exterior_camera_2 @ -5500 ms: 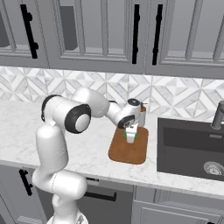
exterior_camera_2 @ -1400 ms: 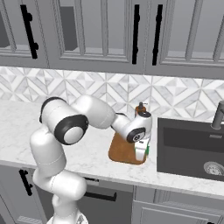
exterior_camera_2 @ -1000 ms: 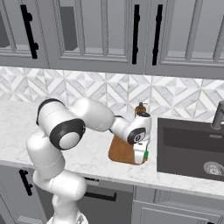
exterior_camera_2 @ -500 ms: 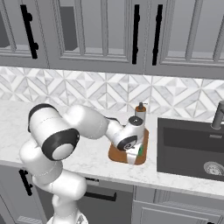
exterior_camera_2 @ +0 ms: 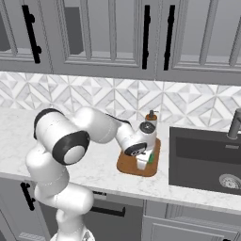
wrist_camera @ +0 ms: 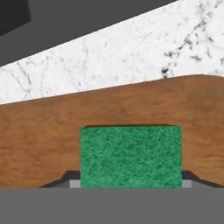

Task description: Pick up the sponge from the counter and clean the cutting board by briefly scrubbing or pressing down on the cutting board. Once finished, release the sponge.

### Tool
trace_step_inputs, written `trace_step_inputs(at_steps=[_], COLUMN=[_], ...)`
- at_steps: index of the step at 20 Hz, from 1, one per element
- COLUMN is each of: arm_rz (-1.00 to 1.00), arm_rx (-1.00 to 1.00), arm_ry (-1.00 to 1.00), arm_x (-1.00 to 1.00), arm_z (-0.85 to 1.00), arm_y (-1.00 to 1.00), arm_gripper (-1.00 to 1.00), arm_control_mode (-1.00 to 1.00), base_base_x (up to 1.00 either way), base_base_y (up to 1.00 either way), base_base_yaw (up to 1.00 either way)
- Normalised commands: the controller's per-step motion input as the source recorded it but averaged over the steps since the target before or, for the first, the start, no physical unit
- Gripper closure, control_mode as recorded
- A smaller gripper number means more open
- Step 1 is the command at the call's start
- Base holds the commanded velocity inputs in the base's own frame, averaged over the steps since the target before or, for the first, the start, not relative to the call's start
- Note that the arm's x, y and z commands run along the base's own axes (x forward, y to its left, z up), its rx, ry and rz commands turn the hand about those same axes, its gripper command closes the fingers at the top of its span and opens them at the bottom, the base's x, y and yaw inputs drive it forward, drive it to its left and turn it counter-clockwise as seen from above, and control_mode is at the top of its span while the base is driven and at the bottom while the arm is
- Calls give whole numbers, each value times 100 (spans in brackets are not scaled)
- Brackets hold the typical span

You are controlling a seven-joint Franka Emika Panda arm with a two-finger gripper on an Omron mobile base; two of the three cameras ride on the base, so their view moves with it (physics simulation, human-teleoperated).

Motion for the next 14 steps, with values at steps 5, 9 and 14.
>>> trace_step_inputs(at_steps=[5,9,14], arm_rz=[-1,0,0], arm_rx=[6,0,0], arm_ry=[2,-2,-3], arm_x=[56,53,32], arm_z=[13,0,0], arm_y=[0,9,27], arm_gripper=[100,100,100], arm_control_mode=[-100,-100,-100], base_base_x=[0,0,0], base_base_y=[0,0,0], base_base_yaw=[0,0,0])
